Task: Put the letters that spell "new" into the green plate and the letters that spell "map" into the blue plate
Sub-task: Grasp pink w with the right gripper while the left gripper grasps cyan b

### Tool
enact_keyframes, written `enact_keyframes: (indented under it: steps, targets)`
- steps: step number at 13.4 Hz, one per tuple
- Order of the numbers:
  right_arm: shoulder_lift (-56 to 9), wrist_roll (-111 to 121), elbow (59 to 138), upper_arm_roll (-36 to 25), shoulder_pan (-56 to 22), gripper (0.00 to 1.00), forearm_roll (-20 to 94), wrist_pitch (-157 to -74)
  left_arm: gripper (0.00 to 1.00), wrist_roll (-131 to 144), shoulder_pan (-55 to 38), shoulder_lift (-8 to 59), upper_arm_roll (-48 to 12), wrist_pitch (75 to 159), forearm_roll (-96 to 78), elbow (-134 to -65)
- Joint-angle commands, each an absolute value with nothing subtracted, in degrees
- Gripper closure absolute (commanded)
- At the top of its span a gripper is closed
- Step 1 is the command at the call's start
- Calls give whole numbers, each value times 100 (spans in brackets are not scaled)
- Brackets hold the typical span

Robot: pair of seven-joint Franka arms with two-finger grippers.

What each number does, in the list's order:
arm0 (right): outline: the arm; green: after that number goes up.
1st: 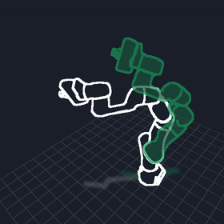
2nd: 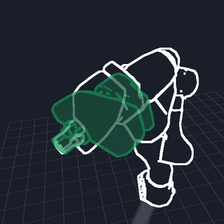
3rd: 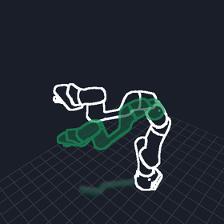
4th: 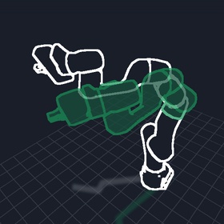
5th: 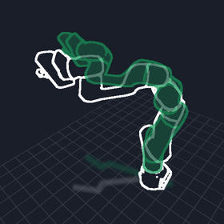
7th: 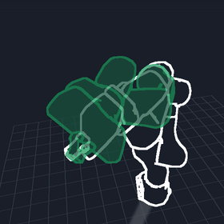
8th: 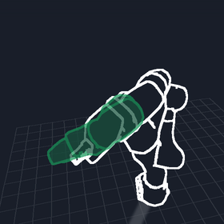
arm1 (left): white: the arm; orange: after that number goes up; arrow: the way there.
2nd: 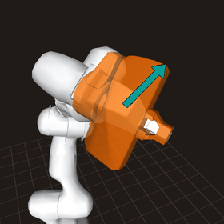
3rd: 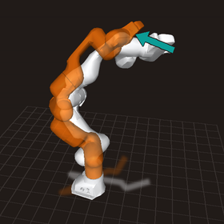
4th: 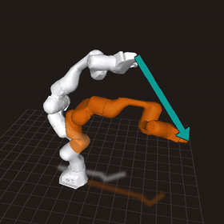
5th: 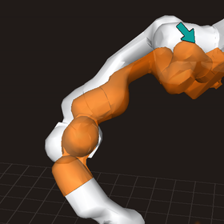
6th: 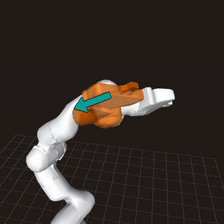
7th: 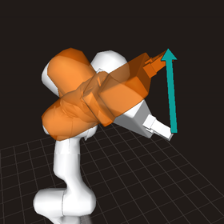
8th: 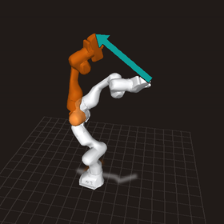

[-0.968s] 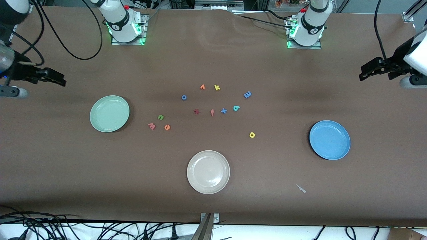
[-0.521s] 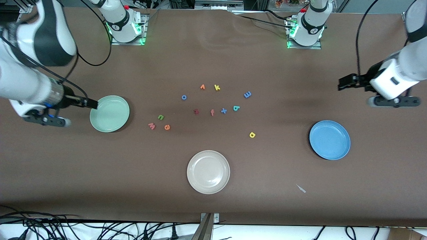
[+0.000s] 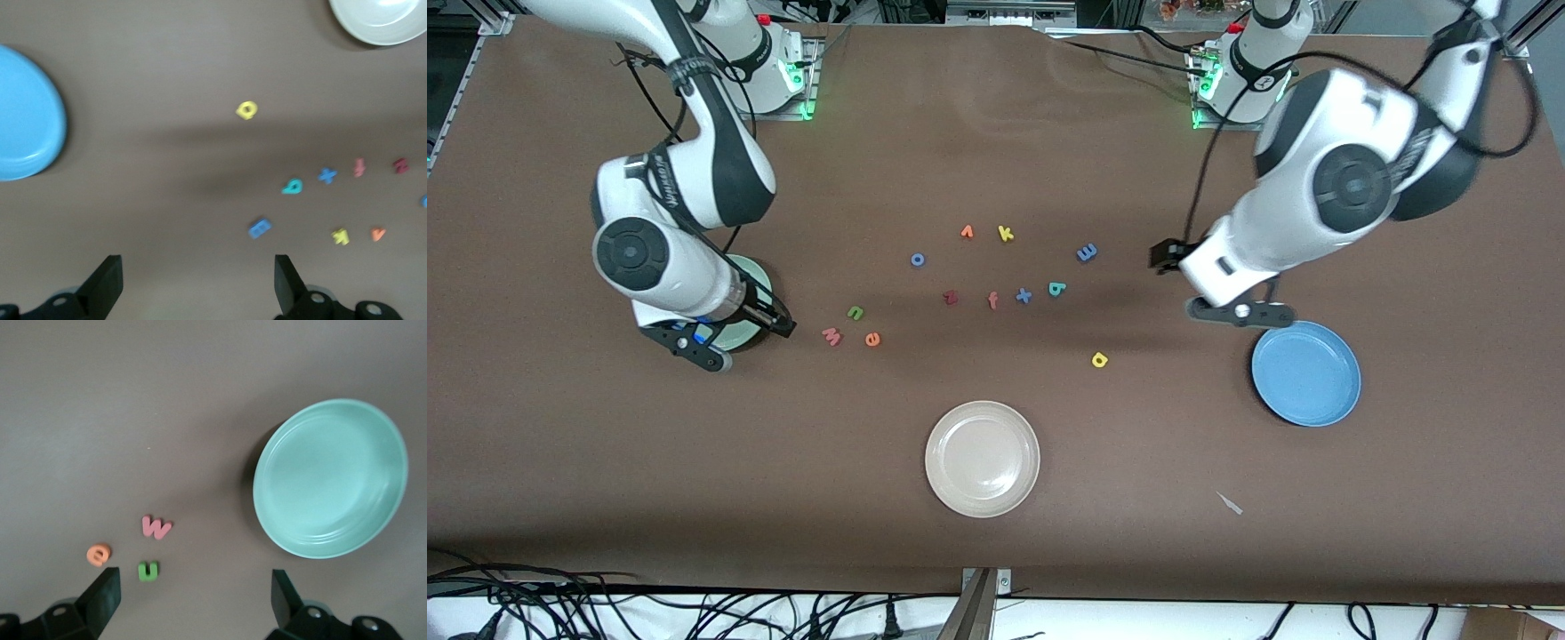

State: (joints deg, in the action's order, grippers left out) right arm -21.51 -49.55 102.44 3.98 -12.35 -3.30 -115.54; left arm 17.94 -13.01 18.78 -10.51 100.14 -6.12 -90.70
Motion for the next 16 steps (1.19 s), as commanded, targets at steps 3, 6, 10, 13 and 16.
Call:
enact_keyframes:
  steps: [3,6,10,13,16]
  targets:
    - [-2135,-6291,11416,387,-1397,0,-404,-13076,0,1950,-1756,1951,-976,11344,-923,-10026]
    - [-2530,-6993,11452,396,-1598,0,-378,-13472,0,2354,-2161,1977,-967,12285,-853,-10695]
    - [-2786,-7348,11452,396,-1740,0,-378,-13772,0,3179,-2618,2530,-967,13023,-433,-10793]
    - [-2935,-7479,11443,387,-1740,0,-378,-14132,0,3690,-2874,2996,-967,13254,95,-10731]
    - [-3049,-7479,11426,387,-1714,0,-369,-14343,3,3762,-2953,3216,-958,13263,176,-10583]
